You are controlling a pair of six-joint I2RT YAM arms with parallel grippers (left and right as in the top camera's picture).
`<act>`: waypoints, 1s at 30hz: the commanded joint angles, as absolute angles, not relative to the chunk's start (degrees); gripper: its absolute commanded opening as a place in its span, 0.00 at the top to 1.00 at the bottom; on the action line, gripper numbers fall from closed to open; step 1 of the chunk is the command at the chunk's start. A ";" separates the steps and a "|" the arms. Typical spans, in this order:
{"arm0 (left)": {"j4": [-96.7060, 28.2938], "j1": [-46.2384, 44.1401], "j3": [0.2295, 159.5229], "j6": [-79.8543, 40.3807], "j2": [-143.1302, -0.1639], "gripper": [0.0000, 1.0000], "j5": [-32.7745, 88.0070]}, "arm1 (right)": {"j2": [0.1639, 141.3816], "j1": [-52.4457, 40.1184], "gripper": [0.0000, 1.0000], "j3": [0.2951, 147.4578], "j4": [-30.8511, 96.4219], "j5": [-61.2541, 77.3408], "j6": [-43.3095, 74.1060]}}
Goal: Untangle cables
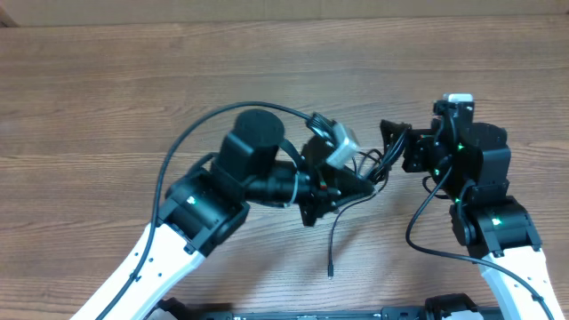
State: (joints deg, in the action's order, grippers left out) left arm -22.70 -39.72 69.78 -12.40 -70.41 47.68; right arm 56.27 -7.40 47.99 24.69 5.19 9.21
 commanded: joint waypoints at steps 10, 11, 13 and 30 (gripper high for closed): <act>-30.22 -22.72 70.24 -14.15 -69.19 0.96 51.11 | 55.94 -4.45 0.00 48.84 28.88 1.48 10.46; -30.94 -21.89 70.24 -14.15 -69.14 0.96 51.11 | 55.94 -3.73 0.00 48.84 29.34 1.48 10.50; -32.05 -20.51 70.24 -13.91 -69.08 0.96 51.13 | 55.94 -1.89 0.00 48.84 30.63 1.50 11.31; -32.53 -18.90 70.24 -13.30 -69.08 0.96 50.37 | 55.94 8.73 0.00 48.84 37.52 3.07 12.45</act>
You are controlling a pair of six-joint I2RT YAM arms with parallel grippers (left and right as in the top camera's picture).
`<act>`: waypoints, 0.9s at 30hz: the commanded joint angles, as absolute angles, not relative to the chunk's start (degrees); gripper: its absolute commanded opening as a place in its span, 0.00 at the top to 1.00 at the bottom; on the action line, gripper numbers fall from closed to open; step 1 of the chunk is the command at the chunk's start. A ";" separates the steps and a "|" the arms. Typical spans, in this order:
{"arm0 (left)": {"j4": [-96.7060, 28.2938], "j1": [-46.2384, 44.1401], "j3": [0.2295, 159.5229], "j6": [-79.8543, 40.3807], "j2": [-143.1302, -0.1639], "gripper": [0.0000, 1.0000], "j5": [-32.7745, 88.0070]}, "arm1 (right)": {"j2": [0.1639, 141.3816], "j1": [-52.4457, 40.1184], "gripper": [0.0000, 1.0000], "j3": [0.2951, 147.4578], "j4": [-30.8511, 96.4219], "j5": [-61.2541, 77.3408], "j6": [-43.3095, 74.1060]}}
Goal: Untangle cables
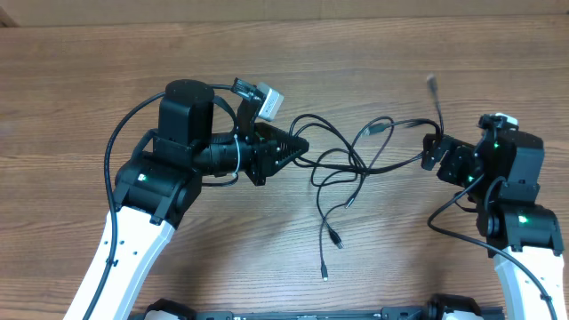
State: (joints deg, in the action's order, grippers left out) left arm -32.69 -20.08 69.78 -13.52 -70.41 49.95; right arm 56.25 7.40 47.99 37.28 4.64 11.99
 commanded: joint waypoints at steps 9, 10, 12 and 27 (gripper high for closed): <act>-31.29 -14.96 70.24 -16.97 -69.08 0.96 48.53 | 55.94 11.00 0.00 48.84 39.75 6.44 13.72; -31.27 -14.96 70.24 -16.95 -69.08 0.96 48.64 | 55.94 11.00 0.00 48.84 39.70 7.14 13.72; -31.11 -14.96 70.24 -16.88 -69.08 0.96 50.54 | 55.94 11.00 0.00 48.84 39.57 10.79 13.63; -8.82 -14.96 70.30 -19.11 -60.25 0.96 53.54 | 55.94 11.00 0.00 48.84 39.13 37.17 13.34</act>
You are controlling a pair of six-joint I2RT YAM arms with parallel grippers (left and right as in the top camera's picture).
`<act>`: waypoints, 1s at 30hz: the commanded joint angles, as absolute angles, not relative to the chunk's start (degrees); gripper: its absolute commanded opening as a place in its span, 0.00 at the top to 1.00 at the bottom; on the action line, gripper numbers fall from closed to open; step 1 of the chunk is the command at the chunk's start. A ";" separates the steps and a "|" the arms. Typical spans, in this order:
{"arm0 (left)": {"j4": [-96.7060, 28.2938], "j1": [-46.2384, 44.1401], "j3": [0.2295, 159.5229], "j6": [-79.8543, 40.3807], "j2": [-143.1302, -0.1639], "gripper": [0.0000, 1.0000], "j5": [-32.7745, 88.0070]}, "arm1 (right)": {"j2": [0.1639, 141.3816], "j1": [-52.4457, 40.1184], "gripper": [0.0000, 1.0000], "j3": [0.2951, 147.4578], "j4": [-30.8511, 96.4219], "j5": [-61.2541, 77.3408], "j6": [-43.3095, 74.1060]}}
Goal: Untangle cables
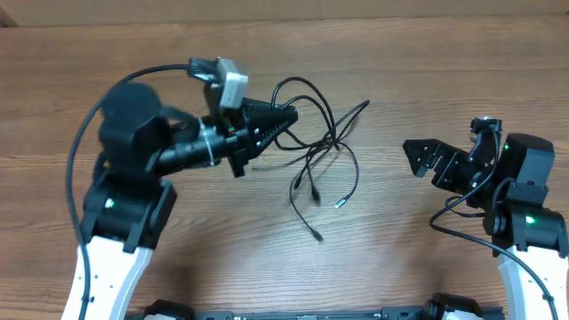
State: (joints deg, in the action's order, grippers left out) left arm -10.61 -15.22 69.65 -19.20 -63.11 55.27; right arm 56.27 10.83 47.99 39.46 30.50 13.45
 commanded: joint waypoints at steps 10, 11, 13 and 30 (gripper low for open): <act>2.63 -14.96 70.30 -8.64 -54.08 0.96 52.51 | 55.94 11.00 0.00 48.84 39.83 42.13 10.17; 3.55 -14.96 70.30 -8.01 -53.56 0.96 52.51 | 55.94 11.00 0.00 48.84 39.94 42.11 10.15; 4.60 -14.96 70.30 -6.63 -52.45 0.89 52.51 | 55.94 11.00 0.00 48.84 40.01 42.11 10.15; -36.27 -14.96 70.28 -6.90 -60.90 0.91 20.82 | 55.94 10.98 0.00 48.84 40.99 42.35 9.80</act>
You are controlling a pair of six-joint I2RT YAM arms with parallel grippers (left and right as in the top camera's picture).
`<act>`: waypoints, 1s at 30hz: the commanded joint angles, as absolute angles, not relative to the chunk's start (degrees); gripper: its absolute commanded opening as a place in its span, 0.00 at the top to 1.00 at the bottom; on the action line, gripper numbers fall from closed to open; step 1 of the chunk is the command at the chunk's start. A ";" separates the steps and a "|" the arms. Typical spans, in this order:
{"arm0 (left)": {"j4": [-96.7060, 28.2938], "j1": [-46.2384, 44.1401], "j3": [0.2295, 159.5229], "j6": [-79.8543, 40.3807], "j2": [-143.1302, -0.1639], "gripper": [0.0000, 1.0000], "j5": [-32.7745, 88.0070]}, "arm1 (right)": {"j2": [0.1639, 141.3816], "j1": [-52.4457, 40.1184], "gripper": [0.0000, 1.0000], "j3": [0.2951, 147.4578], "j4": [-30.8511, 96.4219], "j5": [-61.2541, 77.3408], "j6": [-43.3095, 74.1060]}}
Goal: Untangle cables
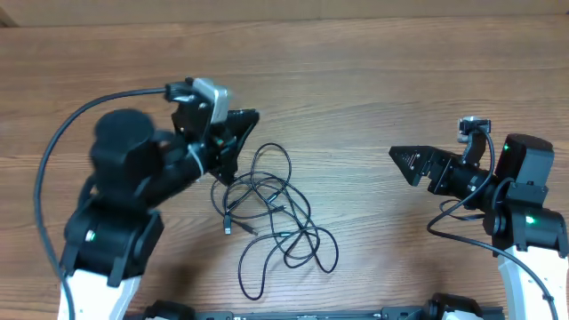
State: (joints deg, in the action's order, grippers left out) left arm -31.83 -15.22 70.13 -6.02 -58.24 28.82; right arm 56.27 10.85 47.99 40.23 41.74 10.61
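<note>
A bundle of thin black cables (283, 218) lies in loose overlapping loops on the wooden table (373, 71), in front of centre. A small plug end (228, 229) pokes out on the bundle's left side. My left gripper (233, 151) tilts down at the bundle's upper left edge, where a cable loop runs up to it. Its jaws are foreshortened, so I cannot see whether they still hold a cable. My right gripper (397, 155) hangs well to the right of the bundle, its fingers drawn to a point with nothing in them.
Each arm's own thick black supply cable (62, 169) arcs beside it. Bare table stretches along the far side and between the bundle and the right gripper.
The left gripper has swung back left and tipped downward. The cables, held up near the table's middle before, now lie lower and nearer the front. The right gripper's fingers have closed to a point.
Both grippers met over the tangle at the centre. Then they stood apart with the cables stretched between them. Then the right gripper had let go and only the left held the cables, further left. Now the bundle lies slack on the table.
</note>
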 commanded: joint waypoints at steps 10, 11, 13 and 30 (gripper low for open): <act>-47.13 -14.96 70.28 -9.52 -67.42 0.33 20.32 | 55.96 10.98 0.00 48.84 46.98 47.31 7.40; -47.86 -14.96 70.28 -9.80 -67.90 0.28 20.03 | 55.96 10.92 0.00 48.84 48.18 47.48 7.16; -49.08 -14.96 70.28 -10.98 -68.90 0.22 17.87 | 55.96 10.48 0.00 48.82 51.64 50.65 0.05; -46.04 -14.90 70.28 -10.50 -70.06 0.00 8.40 | 62.04 -8.82 0.00 48.51 57.65 53.43 -18.24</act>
State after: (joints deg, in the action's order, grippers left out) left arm -45.67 -15.22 70.06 -10.79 -69.89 15.53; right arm 60.07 -7.05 47.99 58.00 53.78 -16.86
